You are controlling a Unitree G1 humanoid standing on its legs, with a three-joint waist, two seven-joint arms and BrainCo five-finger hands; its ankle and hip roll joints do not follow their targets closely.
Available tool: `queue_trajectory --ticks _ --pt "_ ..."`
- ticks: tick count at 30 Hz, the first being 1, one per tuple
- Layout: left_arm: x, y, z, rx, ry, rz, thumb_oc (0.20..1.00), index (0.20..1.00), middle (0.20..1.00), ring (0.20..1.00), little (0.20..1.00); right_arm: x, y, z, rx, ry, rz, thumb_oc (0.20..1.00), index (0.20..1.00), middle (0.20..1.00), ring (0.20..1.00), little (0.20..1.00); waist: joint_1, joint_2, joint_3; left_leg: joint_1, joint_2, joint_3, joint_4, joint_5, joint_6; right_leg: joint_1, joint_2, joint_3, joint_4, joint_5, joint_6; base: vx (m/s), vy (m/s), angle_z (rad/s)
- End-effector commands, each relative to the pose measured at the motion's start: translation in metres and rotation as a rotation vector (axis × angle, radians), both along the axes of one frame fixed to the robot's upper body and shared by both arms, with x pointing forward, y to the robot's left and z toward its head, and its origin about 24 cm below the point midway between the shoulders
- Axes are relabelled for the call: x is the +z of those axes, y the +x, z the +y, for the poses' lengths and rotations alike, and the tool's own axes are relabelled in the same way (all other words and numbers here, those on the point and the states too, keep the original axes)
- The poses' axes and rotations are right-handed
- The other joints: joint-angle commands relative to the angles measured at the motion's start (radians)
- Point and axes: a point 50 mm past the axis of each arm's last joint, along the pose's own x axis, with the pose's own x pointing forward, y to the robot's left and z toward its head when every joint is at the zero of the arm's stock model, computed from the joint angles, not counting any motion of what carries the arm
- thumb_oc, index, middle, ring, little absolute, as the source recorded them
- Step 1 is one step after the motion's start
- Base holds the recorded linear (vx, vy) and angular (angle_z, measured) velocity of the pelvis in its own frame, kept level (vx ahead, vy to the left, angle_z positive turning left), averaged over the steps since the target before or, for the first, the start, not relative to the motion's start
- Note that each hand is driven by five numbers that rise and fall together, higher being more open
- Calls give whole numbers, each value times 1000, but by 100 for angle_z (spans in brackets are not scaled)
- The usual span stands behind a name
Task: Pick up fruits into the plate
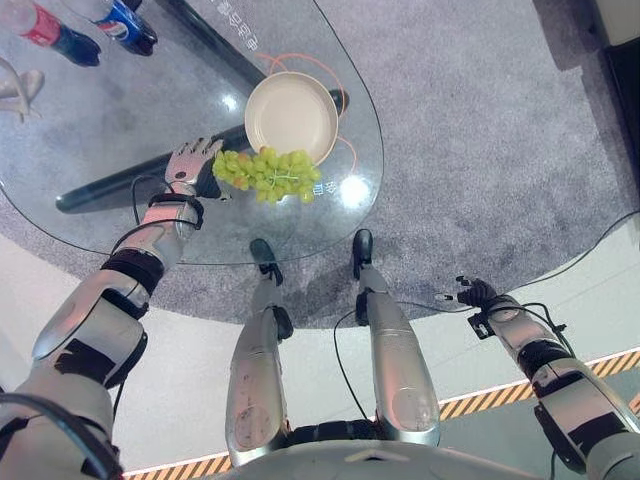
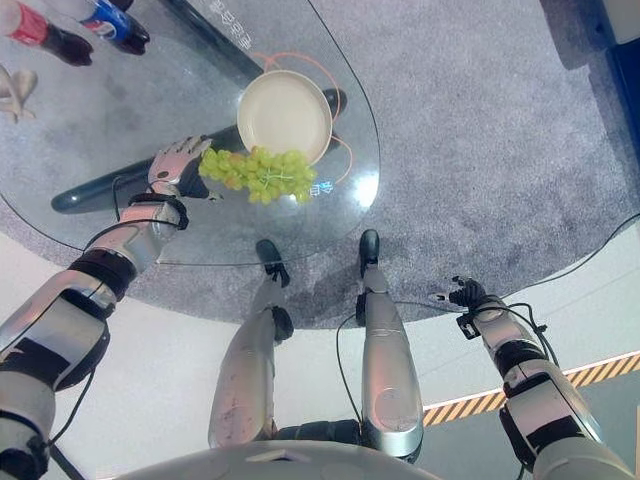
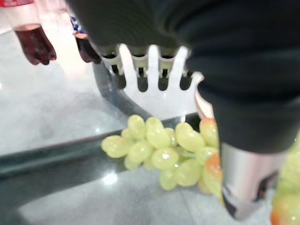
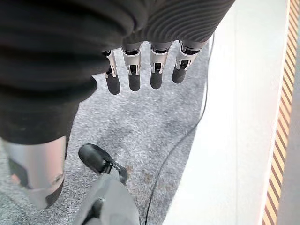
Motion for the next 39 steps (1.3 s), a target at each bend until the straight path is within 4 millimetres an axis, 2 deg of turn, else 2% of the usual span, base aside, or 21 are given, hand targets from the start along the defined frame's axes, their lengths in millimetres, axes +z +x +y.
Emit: queue_trajectory --ticks 1,7,13,22,30,39 --pt "23 3 21 100 -18 -82 1000 1000 1000 1000 1000 -21 -26 0 -32 13 53 1000 1000 1000 1000 1000 -1 -64 -27 -93 -29 -27 228 -178 0 -69 4 -20 110 -32 10 0 0 0" --pt "23 7 12 86 35 -59 1000 1000 1000 1000 1000 -16 -22 -2 -37 6 24 1000 1000 1000 1000 1000 -16 -58 -27 -135 -33 -29 263 -195 3 -113 6 -5 131 -32 6 27 18 -1" --pt "28 10 13 129 52 -89 1000 1000 1000 1000 1000 -13 -21 -2 -28 21 -2 1000 1000 1000 1000 1000 -35 -64 -27 -175 -31 -22 298 -207 5 -154 12 7 155 -33 2 9 20 -2" --pt "32 7 30 236 122 -132 1000 1000 1000 1000 1000 -24 -34 5 -27 58 2 1000 1000 1000 1000 1000 -61 -82 -27 -227 -25 -19 366 -238 10 -202 17 23 189 -33 0 7 -4 -3" --pt "34 3 55 356 204 -93 1000 1000 1000 1000 1000 -30 -45 1 -41 62 0 1000 1000 1000 1000 1000 -90 -88 -27 -266 -19 -14 404 -250 11 -241 27 44 209 -30 -4 10 15 -3" --pt "34 1 64 378 236 -64 1000 1000 1000 1000 1000 -22 -40 -1 -43 53 -57 1000 1000 1000 1000 1000 -101 -92 -27 -295 -19 -19 415 -251 9 -271 32 50 208 -21 -8 0 0 0"
